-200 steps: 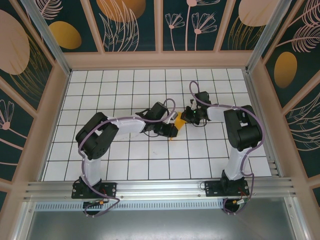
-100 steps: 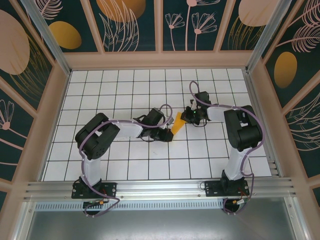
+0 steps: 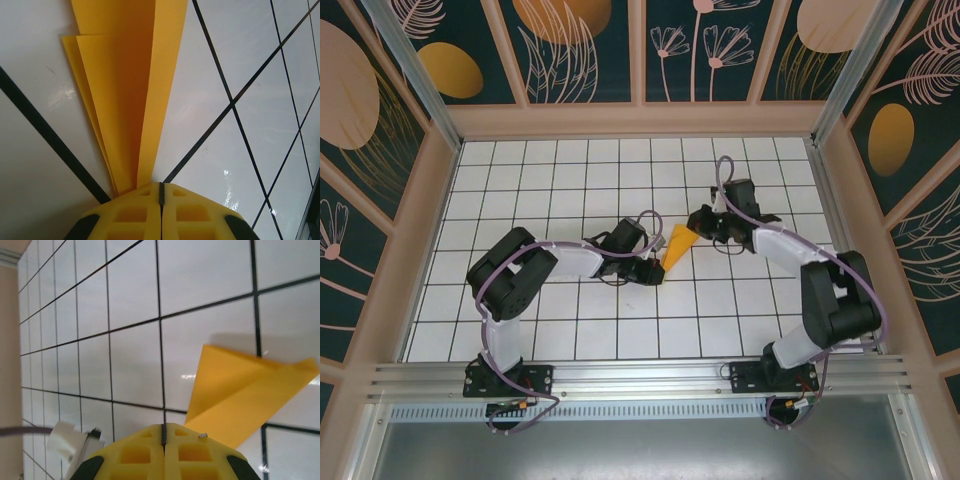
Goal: Fold a paper plane with a square sheet of paper (fold left side to right side)
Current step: Fold the wing for the fifth time at the center of the table.
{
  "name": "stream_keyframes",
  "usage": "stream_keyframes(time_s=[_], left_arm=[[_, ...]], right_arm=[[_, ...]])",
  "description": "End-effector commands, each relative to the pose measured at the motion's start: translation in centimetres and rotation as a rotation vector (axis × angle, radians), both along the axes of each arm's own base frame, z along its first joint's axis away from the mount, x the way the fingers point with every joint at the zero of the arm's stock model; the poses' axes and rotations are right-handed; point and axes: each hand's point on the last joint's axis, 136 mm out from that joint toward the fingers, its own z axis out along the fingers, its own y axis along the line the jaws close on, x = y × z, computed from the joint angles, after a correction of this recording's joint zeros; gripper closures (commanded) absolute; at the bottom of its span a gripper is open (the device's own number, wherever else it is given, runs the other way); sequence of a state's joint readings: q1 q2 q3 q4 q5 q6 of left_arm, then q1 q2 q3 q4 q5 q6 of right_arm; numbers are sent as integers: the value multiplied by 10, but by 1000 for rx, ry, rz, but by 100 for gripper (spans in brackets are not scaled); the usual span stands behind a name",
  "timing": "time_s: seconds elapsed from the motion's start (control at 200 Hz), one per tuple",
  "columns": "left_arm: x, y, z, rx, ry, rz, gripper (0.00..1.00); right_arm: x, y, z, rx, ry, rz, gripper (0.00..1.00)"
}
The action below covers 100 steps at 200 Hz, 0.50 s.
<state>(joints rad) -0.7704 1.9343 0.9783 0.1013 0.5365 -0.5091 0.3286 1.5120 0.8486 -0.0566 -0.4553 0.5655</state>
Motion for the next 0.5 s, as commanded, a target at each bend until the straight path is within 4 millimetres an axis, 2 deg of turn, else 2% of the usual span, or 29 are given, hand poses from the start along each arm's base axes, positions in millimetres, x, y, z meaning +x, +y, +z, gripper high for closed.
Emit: stream_keyframes(time_s=[0.0,0.07,0.185,0.495], left_arm=[[-15,18,-25,98,86,13,93],[-15,18,-25,98,85,14,93],[-8,11,-17,82,66,14,93],[-5,9,-19,84,64,18,94]], right_arm=[[-31,14,-13,26,39,18,100],[-43,25,-18,54,50,36,100],[-47,36,-28,45,63,52,100],[-33,46,-57,-5,100,69,100]])
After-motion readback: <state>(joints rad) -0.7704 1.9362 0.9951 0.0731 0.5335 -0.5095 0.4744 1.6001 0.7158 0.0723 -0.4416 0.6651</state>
